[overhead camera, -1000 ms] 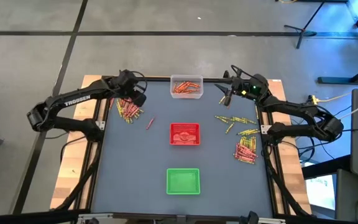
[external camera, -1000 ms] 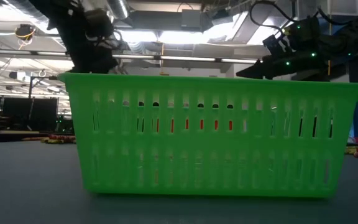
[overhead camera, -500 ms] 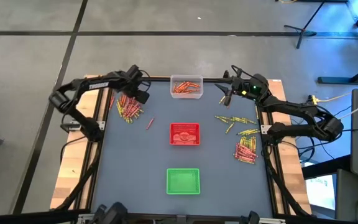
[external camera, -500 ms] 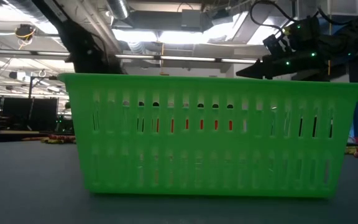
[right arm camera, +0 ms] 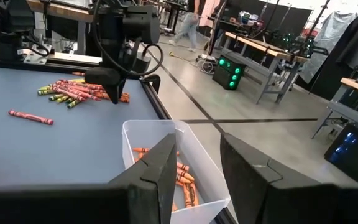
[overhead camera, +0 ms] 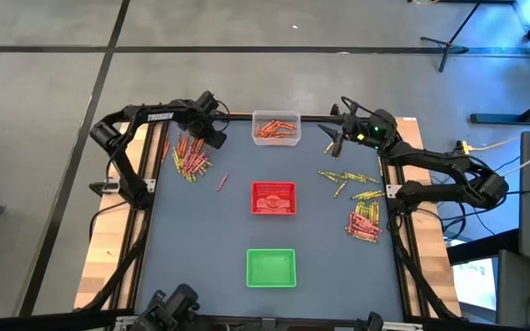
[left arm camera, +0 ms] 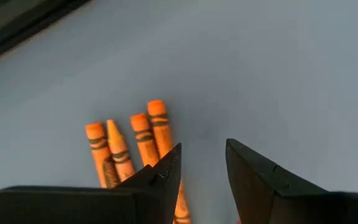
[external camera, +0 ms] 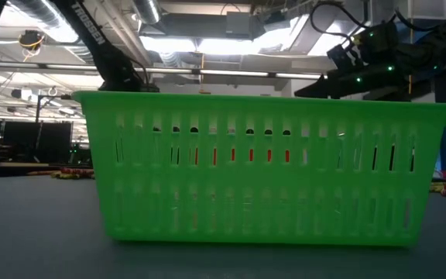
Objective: Sort crayons
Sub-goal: Put the orange crayon into the transparent bin
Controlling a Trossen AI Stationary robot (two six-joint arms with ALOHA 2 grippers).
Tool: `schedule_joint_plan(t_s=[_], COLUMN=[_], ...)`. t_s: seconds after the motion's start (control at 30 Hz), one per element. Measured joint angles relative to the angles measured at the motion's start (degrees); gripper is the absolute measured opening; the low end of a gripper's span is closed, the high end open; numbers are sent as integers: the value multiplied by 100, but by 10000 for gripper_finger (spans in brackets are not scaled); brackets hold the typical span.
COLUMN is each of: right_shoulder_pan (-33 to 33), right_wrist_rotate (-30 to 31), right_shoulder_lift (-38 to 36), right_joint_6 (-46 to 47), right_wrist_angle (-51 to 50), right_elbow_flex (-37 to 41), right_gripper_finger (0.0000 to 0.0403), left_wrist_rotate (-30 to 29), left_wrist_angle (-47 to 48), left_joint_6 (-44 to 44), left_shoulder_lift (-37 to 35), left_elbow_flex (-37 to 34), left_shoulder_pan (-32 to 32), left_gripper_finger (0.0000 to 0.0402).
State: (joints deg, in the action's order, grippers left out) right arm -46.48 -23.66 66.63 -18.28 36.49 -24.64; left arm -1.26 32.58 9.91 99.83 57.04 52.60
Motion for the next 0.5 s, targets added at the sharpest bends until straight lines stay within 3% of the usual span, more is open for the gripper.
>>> schedule_joint_plan(t_s=[0.5], right_shoulder_pan=[0], right_wrist_rotate=[0], right_shoulder_lift=[0], right_joint_6=[31], right_wrist_angle=[-64], right_elbow_flex=[-2], right_gripper_finger=[124], left_wrist_rotate=[-85], left_wrist_angle=[157], left_joint_6=[2], left_shoulder_lift=[-2], left_elbow_flex=[-135], left_shoulder_pan=[5], left_gripper_finger=[110])
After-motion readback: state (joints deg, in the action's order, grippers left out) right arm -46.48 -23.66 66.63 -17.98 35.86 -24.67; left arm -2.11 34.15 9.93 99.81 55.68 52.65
